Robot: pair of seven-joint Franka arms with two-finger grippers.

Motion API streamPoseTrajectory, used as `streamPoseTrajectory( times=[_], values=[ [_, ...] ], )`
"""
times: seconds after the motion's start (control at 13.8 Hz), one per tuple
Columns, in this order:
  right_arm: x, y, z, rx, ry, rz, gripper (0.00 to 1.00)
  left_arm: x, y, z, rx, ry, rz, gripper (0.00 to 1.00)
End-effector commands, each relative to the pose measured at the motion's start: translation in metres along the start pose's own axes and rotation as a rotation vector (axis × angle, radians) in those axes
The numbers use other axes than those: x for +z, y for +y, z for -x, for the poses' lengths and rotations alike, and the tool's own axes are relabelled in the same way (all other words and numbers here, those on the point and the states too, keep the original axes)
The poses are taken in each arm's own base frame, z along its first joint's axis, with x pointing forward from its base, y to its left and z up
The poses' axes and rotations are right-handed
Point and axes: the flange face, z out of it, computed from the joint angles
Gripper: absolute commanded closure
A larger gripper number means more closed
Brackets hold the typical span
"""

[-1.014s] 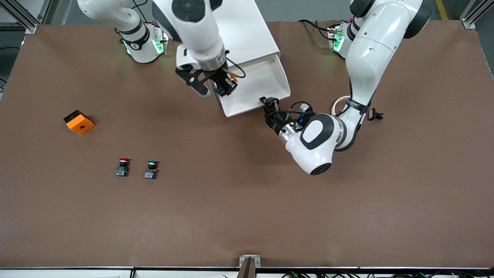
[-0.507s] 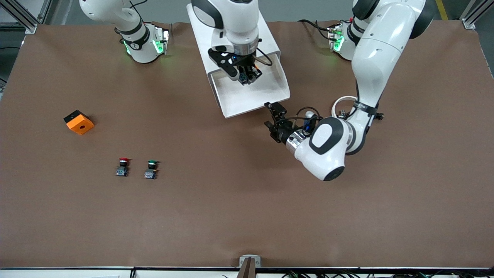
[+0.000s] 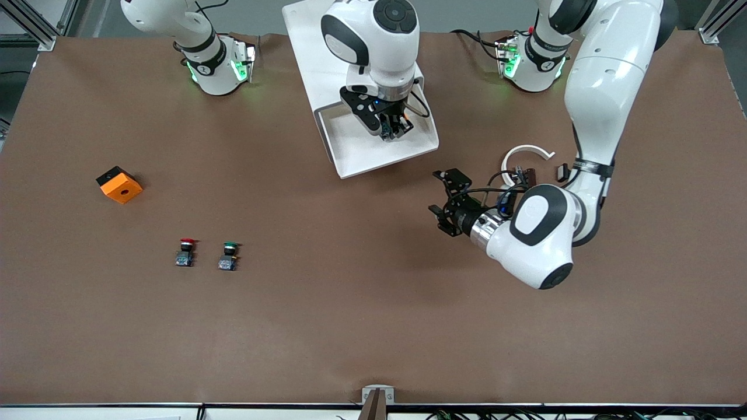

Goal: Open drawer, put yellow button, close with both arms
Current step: 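Lower the button into the drawer while the left gripper releases the handle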

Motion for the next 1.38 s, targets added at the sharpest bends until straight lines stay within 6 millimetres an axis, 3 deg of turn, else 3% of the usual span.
streamPoseTrajectory(
  times=[0.0, 0.14, 0.36, 0.51, 0.72, 0.8, 0.87, 1.01, 1.3],
  values=[
    [-0.002, -0.004, 0.01, 0.021, 0.011, -0.006, 1.0, -0.02, -0.014, -0.001, 0.09, 0.105, 0.082, 0.0],
    [0.002, -0.005, 0.011, 0.031, 0.012, -0.002, 1.0, -0.037, -0.016, -0.014, 0.165, 0.146, 0.119, 0.0],
    [0.002, -0.005, 0.011, 0.032, 0.01, 0.001, 1.0, -0.058, -0.025, -0.016, 0.271, 0.208, 0.191, 0.0],
    [0.002, -0.005, 0.011, 0.032, 0.008, 0.001, 1.0, -0.071, -0.036, -0.008, 0.302, 0.293, 0.283, 0.0],
    [0.004, -0.004, 0.014, 0.03, 0.008, 0.003, 1.0, -0.065, -0.047, 0.015, 0.377, 0.369, 0.334, 0.0],
    [0.006, -0.004, 0.016, 0.022, 0.011, 0.007, 0.86, -0.065, -0.051, 0.022, 0.449, 0.408, 0.356, 0.0],
    [0.007, -0.004, 0.016, 0.028, 0.01, 0.007, 0.01, -0.065, -0.057, 0.027, 0.526, 0.455, 0.356, 0.0],
    [-0.005, -0.008, 0.017, 0.017, 0.004, -0.008, 0.0, -0.06, -0.061, 0.034, 0.643, 0.529, 0.339, 0.0],
    [-0.054, -0.016, -0.011, -0.136, -0.006, 0.027, 0.0, -0.033, -0.077, 0.069, 0.824, 0.705, 0.336, 0.0]
  ],
)
